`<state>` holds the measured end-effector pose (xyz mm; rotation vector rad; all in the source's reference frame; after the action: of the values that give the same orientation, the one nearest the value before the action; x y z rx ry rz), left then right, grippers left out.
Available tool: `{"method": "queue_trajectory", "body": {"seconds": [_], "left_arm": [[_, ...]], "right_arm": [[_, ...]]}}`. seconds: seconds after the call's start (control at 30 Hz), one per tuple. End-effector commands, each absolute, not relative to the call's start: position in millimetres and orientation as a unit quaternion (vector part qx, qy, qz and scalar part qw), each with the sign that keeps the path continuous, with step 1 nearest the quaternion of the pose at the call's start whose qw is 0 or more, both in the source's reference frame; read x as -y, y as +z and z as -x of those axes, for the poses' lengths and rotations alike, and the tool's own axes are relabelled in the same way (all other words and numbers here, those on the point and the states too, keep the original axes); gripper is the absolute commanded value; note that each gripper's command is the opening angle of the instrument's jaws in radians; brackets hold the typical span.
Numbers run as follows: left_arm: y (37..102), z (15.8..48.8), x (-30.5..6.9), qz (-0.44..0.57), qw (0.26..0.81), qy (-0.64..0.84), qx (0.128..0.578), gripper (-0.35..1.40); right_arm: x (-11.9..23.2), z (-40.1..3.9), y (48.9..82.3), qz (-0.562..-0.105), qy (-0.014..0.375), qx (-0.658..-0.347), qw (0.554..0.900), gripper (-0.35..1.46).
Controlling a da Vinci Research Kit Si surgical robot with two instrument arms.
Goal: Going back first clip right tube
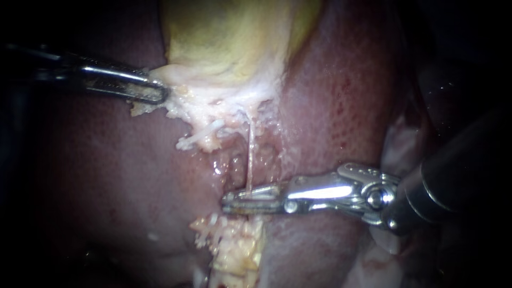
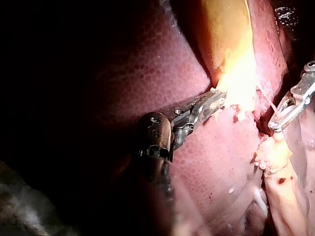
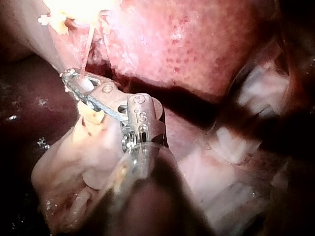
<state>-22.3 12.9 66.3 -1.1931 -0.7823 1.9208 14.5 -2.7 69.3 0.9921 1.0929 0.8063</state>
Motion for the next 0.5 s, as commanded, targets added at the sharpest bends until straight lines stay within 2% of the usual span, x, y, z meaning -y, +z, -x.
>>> {"method": "queue_trajectory", "body": {"seconds": [0.03, 0.07, 0.13, 0.23, 0.4, 0.5], "left_arm": [[66.3, 22.3, -12.9, 0.464, 0.366, 0.747, 0.304, -0.35], [66.3, 22.3, -12.9, 0.464, 0.366, 0.747, 0.304, -0.35], [66.3, 22.3, -12.9, 0.464, 0.366, 0.747, 0.304, -0.35], [66.3, 22.3, -12.9, 0.464, 0.366, 0.747, 0.304, -0.35], [66.2, 22.3, -12.9, 0.464, 0.366, 0.747, 0.304, -0.35], [66.2, 22.3, -12.9, 0.464, 0.366, 0.747, 0.304, -0.35]], "right_arm": [[2.7, -14.7, 69.3, -0.439, 0.358, -0.484, 0.667, -0.35], [2.7, -14.8, 69.3, -0.439, 0.358, -0.483, 0.668, -0.26], [2.8, -15.3, 69.4, -0.425, 0.341, -0.497, 0.675, 0.12], [2.9, -16.0, 69.7, -0.409, 0.321, -0.51, 0.685, 0.36], [2.4, -15.7, 70.7, -0.365, 0.301, -0.531, 0.703, 0.44], [1.5, -14.7, 71.6, -0.324, 0.311, -0.536, 0.715, 0.45]]}}
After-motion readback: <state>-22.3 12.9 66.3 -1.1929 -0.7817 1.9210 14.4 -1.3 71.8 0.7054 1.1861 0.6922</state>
